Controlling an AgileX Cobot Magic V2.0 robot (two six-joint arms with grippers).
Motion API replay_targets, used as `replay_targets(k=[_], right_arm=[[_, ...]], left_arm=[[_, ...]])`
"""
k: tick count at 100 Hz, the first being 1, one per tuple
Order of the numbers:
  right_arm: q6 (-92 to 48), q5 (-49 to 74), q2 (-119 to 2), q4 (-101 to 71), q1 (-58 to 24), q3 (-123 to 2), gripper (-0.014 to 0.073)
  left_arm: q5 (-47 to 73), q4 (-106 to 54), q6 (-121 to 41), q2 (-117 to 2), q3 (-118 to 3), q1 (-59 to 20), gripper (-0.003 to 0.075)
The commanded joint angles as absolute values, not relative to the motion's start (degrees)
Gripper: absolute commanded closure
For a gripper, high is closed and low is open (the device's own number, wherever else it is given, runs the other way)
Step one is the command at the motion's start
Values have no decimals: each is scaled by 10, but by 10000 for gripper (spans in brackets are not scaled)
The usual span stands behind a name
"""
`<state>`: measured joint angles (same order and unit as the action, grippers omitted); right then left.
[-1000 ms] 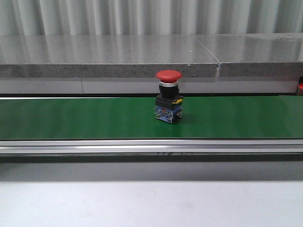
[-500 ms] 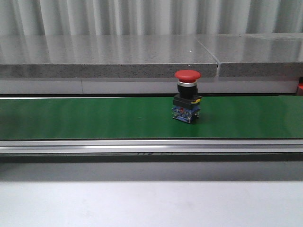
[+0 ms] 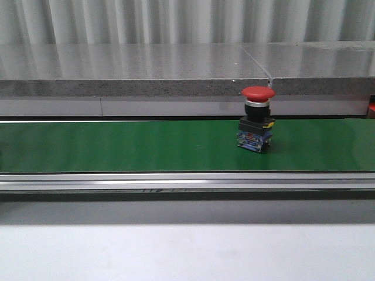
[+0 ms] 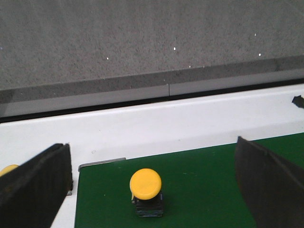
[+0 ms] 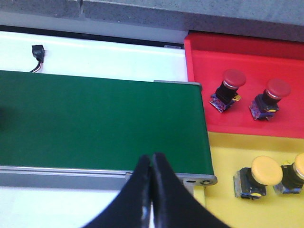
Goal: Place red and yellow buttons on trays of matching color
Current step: 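Set the yellow button on the green belt and open the left gripper, then move the right gripper to the red button at the belt's end and grasp it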
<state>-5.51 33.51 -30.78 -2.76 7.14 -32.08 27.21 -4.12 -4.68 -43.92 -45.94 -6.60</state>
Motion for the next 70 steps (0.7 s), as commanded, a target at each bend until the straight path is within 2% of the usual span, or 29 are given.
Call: replay_targets(k=[1, 19, 26, 36, 56, 58, 70], right_arm=[[-60, 295, -309, -26, 69, -335, 661], [-60, 295, -309, -26, 69, -335, 661], [-60, 295, -309, -26, 69, -335, 661], [-60, 295, -309, -26, 69, -335, 661], [-60, 273, -309, -24, 69, -335, 661], [-60, 265, -309, -24, 69, -335, 661], [-60, 224, -309, -24, 69, -335, 661]], left_arm=[[202, -47, -46, -373, -424, -71, 82], [197, -47, -46, -269, -329, -71, 83], [197, -47, -45, -236, -300, -71, 113], [197, -47, -36, -198, -272, -71, 251], [198, -56, -36, -177, -253, -71, 714], [198, -56, -36, -177, -253, -71, 739], [198, -56, -36, -177, -253, -71, 740]])
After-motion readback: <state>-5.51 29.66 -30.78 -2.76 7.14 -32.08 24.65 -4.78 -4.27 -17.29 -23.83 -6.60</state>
